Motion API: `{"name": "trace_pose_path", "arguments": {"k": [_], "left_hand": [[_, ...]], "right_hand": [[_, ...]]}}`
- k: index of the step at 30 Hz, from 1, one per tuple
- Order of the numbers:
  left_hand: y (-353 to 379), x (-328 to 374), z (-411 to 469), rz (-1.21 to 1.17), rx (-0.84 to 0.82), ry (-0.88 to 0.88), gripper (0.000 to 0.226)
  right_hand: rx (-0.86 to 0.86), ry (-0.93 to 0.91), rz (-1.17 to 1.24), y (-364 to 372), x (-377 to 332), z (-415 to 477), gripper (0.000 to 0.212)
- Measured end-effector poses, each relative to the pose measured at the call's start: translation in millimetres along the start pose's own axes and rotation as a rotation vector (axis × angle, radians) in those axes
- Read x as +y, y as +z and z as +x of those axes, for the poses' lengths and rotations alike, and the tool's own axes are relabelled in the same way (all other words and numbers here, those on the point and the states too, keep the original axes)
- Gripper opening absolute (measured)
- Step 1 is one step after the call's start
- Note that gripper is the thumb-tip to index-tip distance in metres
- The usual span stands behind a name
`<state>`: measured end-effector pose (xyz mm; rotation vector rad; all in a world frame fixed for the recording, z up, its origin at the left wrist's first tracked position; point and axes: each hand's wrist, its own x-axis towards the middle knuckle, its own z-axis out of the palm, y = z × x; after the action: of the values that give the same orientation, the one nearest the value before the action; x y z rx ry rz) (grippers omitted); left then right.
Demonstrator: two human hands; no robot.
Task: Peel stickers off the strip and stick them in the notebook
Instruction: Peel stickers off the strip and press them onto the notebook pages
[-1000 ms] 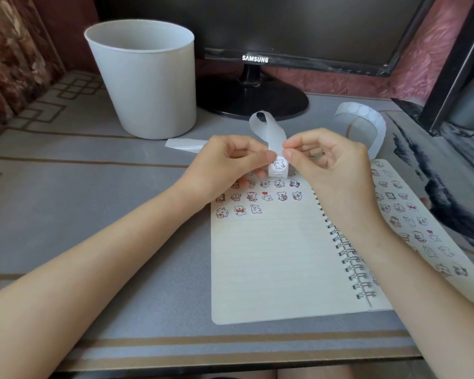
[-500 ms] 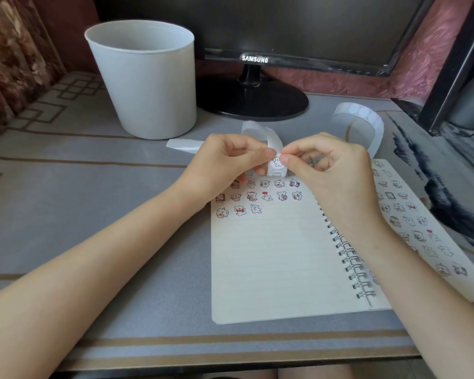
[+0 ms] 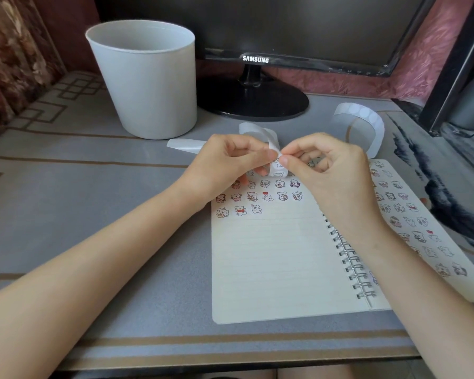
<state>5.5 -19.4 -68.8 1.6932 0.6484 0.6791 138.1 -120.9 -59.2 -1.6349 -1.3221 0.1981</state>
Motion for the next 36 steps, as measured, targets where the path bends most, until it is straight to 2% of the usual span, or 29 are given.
{"name": "trace_pose_path", "arguments": {"k": [8,15,22,24,27,29,31,36], "left_hand": [[-0.2,0.2,-0.2,-0.033,0.015,-0.040,0.015],[0.2,2.1,-0.7,-0.058,0.019,-0.074,0.016],[-1.9,2.0,0.4,-0.120,0.046,-0.099,0.017],[-1.8,1.4,0.8,-0.115,0.057,-0.104,0.017],[-1.0,0.4,1.3,-0.103,0.059,-0.105,0.015],[-1.0,-0.4,1.7,-0.093,0.062,-0.106,0.015],[-1.1,-0.5,1.9,-0.083,0.065,-0.108,0.015],[-0.9,0.1,1.5,-0.066,0.064,-0.104,0.015]], "right_hand": [[0.027,-0.122,-0.216,0.7,5.6,-0.4,0.004],[0.031,-0.133,-0.257,1.3,3.8,-1.6,0.003],[0.048,-0.290,-0.302,-0.6,-3.5,-6.7,0.006],[0.005,-0.227,-0.175,-2.7,-7.9,-9.3,0.002],[-0.141,0.052,0.084,-4.8,-11.5,-9.5,0.006],[-0.263,0.219,0.172,-5.6,-10.3,-8.9,0.005],[-0.327,0.310,0.171,-6.5,-8.9,-9.2,0.004],[-0.363,0.363,0.100,-7.8,-10.1,-10.2,0.003]]}}
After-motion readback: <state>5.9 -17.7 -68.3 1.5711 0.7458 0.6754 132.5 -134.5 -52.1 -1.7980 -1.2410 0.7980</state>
